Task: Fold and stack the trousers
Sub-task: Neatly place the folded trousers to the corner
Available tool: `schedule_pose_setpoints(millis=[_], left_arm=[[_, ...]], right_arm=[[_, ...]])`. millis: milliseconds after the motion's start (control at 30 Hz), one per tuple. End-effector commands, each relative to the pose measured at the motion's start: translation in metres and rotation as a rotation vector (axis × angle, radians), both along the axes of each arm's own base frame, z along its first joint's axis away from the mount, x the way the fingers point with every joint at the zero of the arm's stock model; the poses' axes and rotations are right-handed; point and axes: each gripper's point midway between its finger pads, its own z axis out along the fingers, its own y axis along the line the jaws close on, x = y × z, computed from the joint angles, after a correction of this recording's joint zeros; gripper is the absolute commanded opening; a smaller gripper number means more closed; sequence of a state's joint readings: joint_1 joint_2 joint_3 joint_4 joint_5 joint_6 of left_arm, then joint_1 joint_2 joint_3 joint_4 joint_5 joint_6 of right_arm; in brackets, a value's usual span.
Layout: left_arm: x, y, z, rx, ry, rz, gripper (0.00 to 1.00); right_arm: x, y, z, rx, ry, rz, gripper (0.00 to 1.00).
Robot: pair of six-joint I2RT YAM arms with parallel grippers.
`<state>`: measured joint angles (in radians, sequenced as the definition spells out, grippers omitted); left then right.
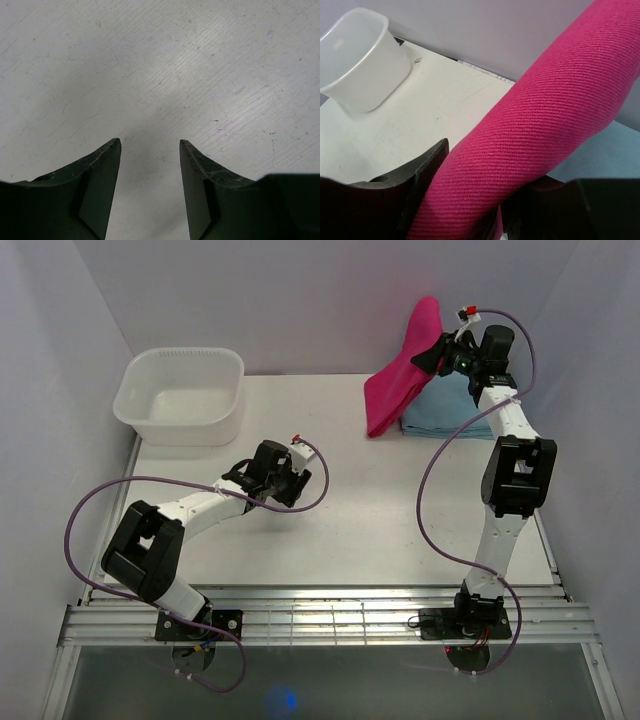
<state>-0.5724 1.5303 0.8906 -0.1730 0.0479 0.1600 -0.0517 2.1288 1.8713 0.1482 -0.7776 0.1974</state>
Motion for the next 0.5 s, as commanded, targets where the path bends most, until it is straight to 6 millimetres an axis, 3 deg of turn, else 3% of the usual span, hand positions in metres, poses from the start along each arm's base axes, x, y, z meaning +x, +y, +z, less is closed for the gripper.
schedule_pose_setpoints(millis=[0, 233, 333, 467], left_arm=[[-0.004, -0.002, 0.014, -0.038, -0.022, -0.007, 0.61], [-0.004, -0.004, 0.011, -0.043, -0.011, -0.006, 0.61], [-0.004, -0.004, 0.009, -0.039, -0.006, -0.005, 0.61], [-0.002, -0.004, 0.01, -0.034, -0.009, -0.001, 0.61]], right_arm=[[-0.001, -0.007, 0.08, -0.041, -0.256, 0.033, 0.08], [-0.004, -0.032, 0.112, -0.001, -0.298, 0.034, 0.08], [-0.004, -0.05, 0.101, 0.013, -0.274, 0.016, 0.08], [-0.003, -0.081, 0.044, 0.033, -0.157, -0.044, 0.08]])
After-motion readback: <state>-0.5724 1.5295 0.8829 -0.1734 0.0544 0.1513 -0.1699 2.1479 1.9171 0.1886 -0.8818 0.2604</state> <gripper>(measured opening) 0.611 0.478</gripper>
